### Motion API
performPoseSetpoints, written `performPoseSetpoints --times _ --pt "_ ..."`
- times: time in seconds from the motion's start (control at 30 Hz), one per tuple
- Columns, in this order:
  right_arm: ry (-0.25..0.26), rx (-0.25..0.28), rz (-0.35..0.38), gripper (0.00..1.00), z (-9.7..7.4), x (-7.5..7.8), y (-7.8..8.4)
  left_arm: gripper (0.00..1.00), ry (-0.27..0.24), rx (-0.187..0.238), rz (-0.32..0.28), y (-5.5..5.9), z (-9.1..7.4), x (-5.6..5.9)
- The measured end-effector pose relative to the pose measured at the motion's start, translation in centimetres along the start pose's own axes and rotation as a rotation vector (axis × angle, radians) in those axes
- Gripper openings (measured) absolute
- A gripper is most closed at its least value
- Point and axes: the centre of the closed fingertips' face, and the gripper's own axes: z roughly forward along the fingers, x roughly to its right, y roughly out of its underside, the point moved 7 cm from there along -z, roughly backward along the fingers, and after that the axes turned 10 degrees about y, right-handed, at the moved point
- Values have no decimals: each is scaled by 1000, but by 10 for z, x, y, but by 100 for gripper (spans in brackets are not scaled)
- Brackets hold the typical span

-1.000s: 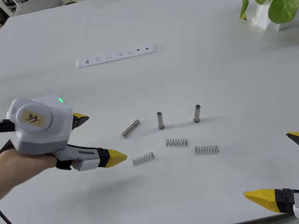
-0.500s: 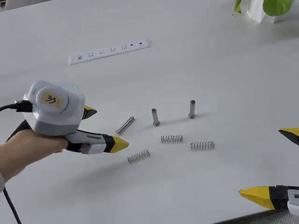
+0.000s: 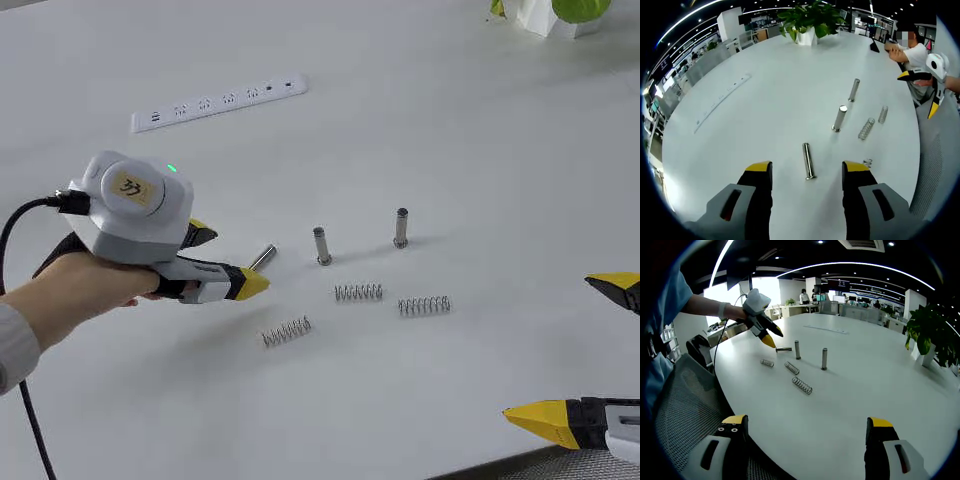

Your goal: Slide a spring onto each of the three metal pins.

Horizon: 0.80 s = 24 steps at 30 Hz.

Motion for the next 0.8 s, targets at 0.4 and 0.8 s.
performPoseSetpoints --times 0.4,0.8 --pt "0 -8 6 97 -2 0 2 33 2 -28 -49 -9 18 -5" --pt "6 -11 10 97 -3 2 4 19 15 -52 -79 -11 28 -5"
